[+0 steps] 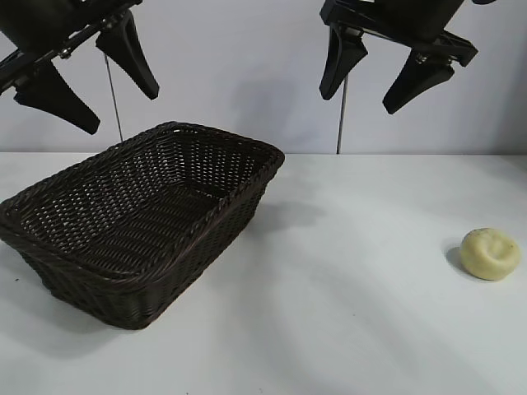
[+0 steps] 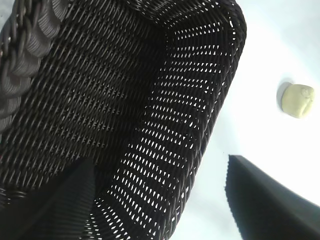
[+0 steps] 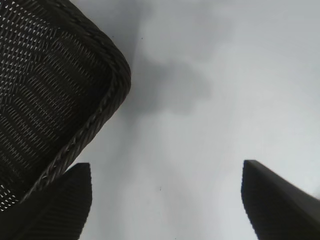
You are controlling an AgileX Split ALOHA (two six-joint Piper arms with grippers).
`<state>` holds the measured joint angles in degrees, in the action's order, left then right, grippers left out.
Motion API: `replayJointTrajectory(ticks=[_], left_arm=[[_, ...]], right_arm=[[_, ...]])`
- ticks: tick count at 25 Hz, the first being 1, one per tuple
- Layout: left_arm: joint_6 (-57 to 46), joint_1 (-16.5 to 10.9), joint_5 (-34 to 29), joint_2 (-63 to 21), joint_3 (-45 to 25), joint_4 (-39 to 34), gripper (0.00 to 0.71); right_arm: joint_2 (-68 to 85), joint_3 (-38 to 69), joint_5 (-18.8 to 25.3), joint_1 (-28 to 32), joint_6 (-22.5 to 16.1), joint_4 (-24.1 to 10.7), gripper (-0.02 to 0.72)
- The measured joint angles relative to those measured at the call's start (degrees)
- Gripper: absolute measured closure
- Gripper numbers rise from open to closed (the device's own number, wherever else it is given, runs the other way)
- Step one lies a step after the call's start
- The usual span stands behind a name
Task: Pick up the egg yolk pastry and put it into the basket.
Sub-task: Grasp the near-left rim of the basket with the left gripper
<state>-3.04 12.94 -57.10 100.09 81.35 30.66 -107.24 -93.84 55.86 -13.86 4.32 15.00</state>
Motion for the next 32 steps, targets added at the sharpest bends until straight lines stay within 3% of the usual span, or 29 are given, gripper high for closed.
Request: replayJointTrajectory(ticks=[5, 9, 15, 23, 32], left_arm=[[-4.9, 0.1, -2.8, -2.9, -1.4, -4.7, 0.179], [-8.4, 0.4, -1.7, -6.7, -6.9, -6.1, 0.179], [-15.4, 0.4, 4.9, -12.7, -17.8, -7.1, 0.179], [-28.5, 0.4, 14.8, -13.2, -28.9, -7.1, 0.179], [-37.7, 0.4, 24.3, -13.2, -35.4, -7.0, 0.179]], right_arm=[[0.0, 0.0, 0.1, 0.0, 0.0, 0.0, 0.113], [0.0, 0.0, 0.2, 0.0, 0.0, 0.0, 0.113], [0.0, 0.0, 0.2, 0.0, 0.0, 0.0, 0.113], [0.0, 0.0, 0.3, 0.0, 0.0, 0.0, 0.113], [0.0, 0.0, 0.4, 0.0, 0.0, 0.0, 0.113]])
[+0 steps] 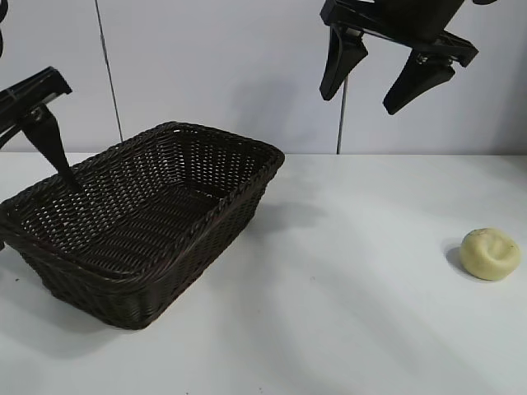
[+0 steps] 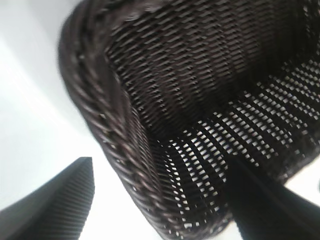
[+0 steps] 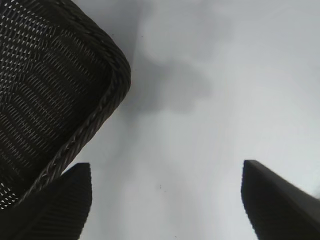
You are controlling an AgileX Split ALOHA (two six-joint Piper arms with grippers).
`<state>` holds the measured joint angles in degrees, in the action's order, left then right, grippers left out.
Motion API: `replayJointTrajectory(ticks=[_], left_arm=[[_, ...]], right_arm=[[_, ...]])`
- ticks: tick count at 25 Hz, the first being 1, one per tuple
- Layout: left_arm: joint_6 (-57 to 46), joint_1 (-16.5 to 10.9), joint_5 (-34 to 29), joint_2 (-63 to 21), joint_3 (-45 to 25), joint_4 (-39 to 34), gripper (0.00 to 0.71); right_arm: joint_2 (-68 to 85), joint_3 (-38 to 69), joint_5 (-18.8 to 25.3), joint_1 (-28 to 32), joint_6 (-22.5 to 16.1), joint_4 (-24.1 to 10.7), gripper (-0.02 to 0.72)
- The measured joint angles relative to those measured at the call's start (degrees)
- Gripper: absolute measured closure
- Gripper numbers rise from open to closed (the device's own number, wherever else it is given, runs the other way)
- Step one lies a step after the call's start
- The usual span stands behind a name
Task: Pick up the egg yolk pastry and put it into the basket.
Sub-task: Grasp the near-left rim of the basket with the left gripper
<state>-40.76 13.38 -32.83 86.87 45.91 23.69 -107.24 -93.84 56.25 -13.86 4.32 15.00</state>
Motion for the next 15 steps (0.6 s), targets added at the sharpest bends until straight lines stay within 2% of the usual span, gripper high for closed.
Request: replayJointTrajectory(ticks=[15], left_arm=[[-0.5, 0.0, 4.6, 0.0, -0.5, 0.1, 0.179]], right_arm=[[0.0, 0.0, 0.2, 0.0, 0.0, 0.1, 0.113]])
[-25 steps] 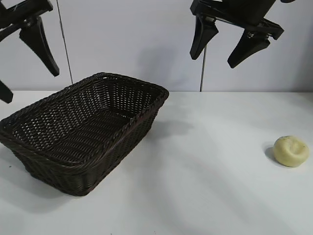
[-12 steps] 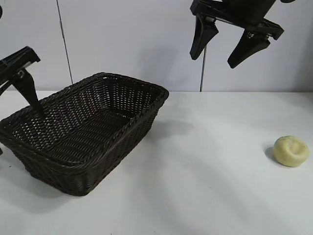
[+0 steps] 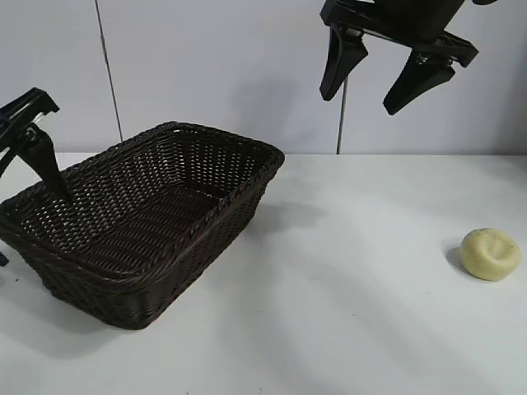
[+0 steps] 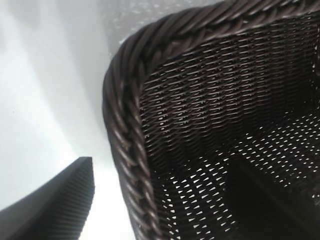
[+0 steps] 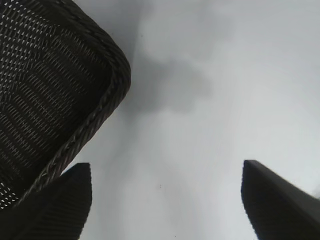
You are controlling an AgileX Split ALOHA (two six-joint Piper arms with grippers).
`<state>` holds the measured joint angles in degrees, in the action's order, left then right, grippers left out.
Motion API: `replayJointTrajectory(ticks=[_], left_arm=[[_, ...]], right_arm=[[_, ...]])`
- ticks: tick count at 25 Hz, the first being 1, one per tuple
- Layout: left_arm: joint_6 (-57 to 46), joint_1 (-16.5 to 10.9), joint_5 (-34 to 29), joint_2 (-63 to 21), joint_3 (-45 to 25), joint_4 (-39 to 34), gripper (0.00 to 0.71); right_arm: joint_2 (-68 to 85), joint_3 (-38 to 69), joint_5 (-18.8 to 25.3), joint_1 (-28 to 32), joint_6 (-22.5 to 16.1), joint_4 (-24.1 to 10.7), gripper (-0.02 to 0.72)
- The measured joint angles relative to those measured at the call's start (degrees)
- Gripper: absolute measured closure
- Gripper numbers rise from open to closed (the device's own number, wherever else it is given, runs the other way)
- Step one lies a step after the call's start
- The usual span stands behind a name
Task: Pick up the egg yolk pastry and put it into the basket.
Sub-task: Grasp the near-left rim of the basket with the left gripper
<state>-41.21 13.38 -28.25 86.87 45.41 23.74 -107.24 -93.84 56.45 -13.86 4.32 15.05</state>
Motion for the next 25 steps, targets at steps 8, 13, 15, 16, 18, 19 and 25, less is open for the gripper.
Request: replayJointTrajectory(ticks=[8, 13, 15, 16, 18, 19, 25], left_arm=[[0.0, 0.0, 1.3, 3.1, 0.0, 0.2, 0.179], [0.0, 0.0, 3.5, 8.2, 0.0, 0.5, 0.179], [0.0, 0.1, 3.9, 9.8, 0.0, 1.3, 0.179], [0.0, 0.3, 4.1, 10.5, 0.0, 1.7, 0.179], [0.0, 0.4, 4.2, 11.2, 0.0, 2.4, 0.179], [0.0, 0.4, 4.5, 11.2, 0.0, 2.5, 0.182], [0.0, 0.4, 5.0, 11.3, 0.0, 2.6, 0.471]], right_arm=[[0.0, 0.0, 0.1, 0.0, 0.0, 0.0, 0.113], [0.0, 0.0, 0.7, 0.0, 0.0, 0.0, 0.113], [0.0, 0.0, 0.7, 0.0, 0.0, 0.0, 0.113], [0.0, 0.0, 0.8, 0.0, 0.0, 0.0, 0.113], [0.0, 0.0, 0.8, 0.0, 0.0, 0.0, 0.113], [0.0, 0.0, 0.8, 0.0, 0.0, 0.0, 0.113], [0.0, 0.0, 0.8, 0.0, 0.0, 0.0, 0.113]])
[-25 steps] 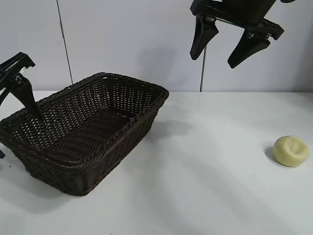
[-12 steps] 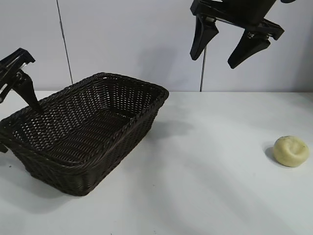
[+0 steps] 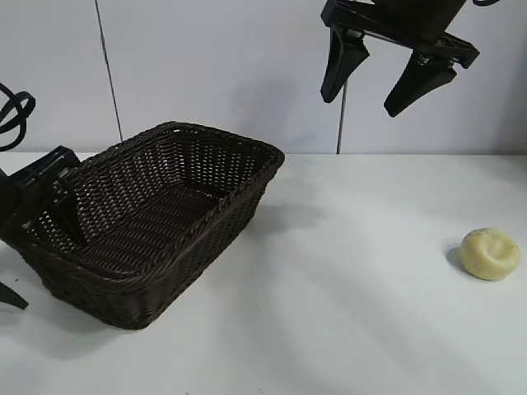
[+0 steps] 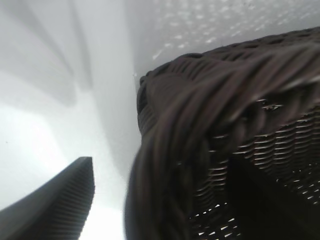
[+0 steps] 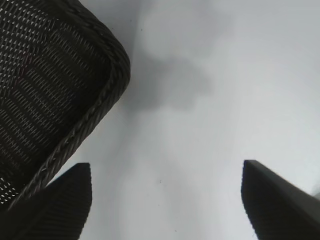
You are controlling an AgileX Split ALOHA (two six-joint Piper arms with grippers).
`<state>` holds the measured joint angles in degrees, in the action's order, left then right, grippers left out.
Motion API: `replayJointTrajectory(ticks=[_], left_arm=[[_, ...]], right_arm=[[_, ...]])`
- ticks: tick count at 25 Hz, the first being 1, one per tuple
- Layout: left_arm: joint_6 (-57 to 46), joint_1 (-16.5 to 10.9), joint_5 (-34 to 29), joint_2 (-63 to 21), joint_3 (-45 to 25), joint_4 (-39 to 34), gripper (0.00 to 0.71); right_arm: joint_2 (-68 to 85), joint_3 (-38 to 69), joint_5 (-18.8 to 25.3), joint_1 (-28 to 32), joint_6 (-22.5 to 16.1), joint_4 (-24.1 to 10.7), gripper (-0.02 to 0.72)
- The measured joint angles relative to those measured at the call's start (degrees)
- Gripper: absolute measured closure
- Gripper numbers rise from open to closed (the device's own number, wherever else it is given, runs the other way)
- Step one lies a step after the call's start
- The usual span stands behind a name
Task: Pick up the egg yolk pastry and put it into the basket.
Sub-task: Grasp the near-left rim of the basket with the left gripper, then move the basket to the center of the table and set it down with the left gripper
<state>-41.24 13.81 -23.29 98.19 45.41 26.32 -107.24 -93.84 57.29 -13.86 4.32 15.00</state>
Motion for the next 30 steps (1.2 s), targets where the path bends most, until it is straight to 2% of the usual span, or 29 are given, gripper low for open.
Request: replayJointTrajectory(ticks=[3, 10, 14, 17, 25, 30], left_arm=[[-1.2, 0.0, 0.1, 0.0, 0.0, 0.4, 0.604], [-1.8, 0.0, -1.4, 0.0, 0.6, 0.3, 0.604], [-0.1, 0.0, -5.6, -1.0, 3.0, 0.0, 0.604], [4.4, -0.3, -8.9, -1.4, 5.9, 0.8, 0.604], [19.6, -4.1, -16.6, -1.3, 13.1, 3.8, 0.604], [30.1, -4.9, -25.4, 2.6, 20.7, 3.5, 0.604]], right_arm=[[0.0, 0.0, 0.3, 0.0, 0.0, 0.0, 0.113], [0.0, 0.0, 0.8, 0.0, 0.0, 0.0, 0.113], [0.0, 0.0, 1.2, 0.0, 0.0, 0.0, 0.113], [0.0, 0.0, 1.2, 0.0, 0.0, 0.0, 0.113], [0.0, 0.0, 1.2, 0.0, 0.0, 0.0, 0.113], [0.0, 0.0, 1.3, 0.0, 0.0, 0.0, 0.113]])
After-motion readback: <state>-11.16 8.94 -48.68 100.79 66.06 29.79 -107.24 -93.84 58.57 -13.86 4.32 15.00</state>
